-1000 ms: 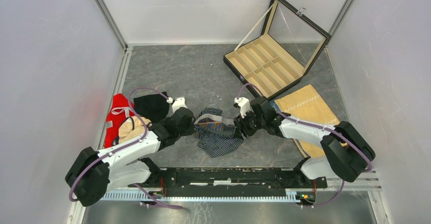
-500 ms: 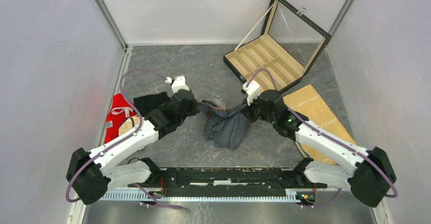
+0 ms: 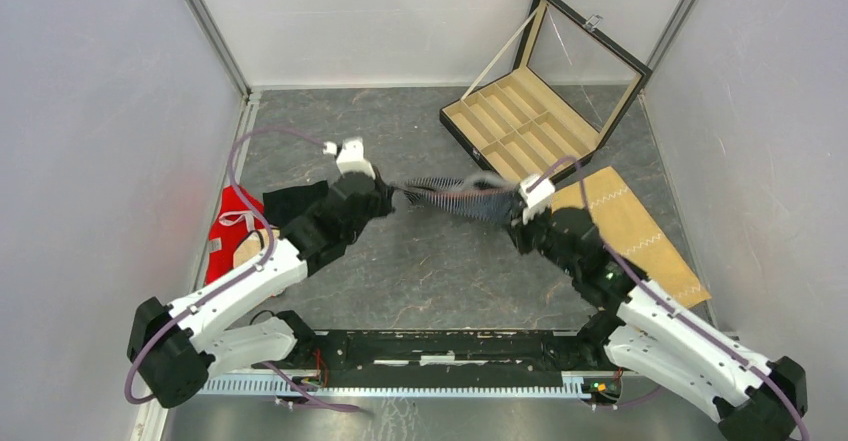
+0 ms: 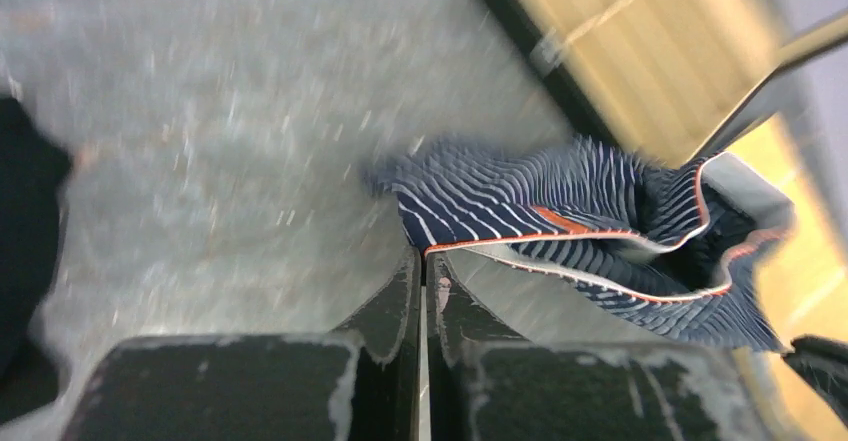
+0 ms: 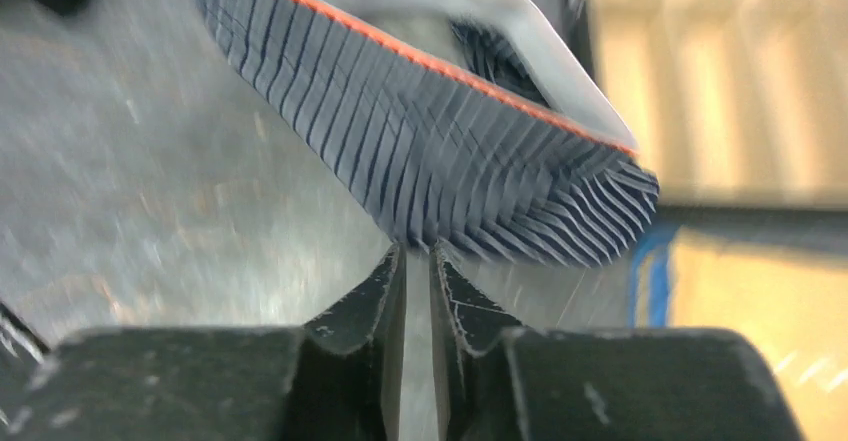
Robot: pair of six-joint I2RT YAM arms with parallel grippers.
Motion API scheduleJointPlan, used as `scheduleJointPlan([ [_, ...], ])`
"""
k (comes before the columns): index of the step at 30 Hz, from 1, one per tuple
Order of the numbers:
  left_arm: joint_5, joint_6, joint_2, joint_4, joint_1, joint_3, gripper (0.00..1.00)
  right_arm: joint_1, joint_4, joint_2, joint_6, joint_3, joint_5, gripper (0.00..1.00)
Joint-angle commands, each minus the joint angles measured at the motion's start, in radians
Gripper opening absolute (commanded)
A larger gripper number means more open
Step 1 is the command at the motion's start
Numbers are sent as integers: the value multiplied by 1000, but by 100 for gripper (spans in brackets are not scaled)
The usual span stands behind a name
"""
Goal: Roll the underwear
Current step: Flatten out the underwear at the center of the board.
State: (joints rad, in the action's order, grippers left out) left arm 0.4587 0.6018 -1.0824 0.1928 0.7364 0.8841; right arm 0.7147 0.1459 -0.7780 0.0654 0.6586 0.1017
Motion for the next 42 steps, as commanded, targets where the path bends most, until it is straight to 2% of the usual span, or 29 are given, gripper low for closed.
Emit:
scheduleJointPlan([
  [1, -144, 33, 54, -64, -2, -275, 2, 7, 37, 100, 196, -298, -43, 26],
  [4, -219, 81, 83, -124, 0, -424, 2, 7, 33, 207, 267, -397, -30, 41],
  [8, -231, 105, 126, -136, 0, -506, 2, 7, 56, 244, 283, -377, 26, 51],
  [13, -214, 111, 150, -124, 0, -521, 2, 8, 16, 169, 271, -332, 22, 61],
  [18, -200, 119, 143, -114, 0, -516, 2, 4, -7, -8, 175, -215, 59, 68],
  [20, -196, 121, 141, -109, 0, -513, 2, -6, -11, -84, 141, -156, 64, 68],
  [30, -194, 119, 143, -92, 0, -505, 2, -65, -49, -433, 12, 31, -99, 64],
  [37, -199, 118, 134, -93, 0, -504, 2, -83, -45, -551, -14, 84, -143, 56],
  [42, -196, 118, 131, -94, 0, -504, 2, -86, -37, -578, -24, 78, -140, 56],
])
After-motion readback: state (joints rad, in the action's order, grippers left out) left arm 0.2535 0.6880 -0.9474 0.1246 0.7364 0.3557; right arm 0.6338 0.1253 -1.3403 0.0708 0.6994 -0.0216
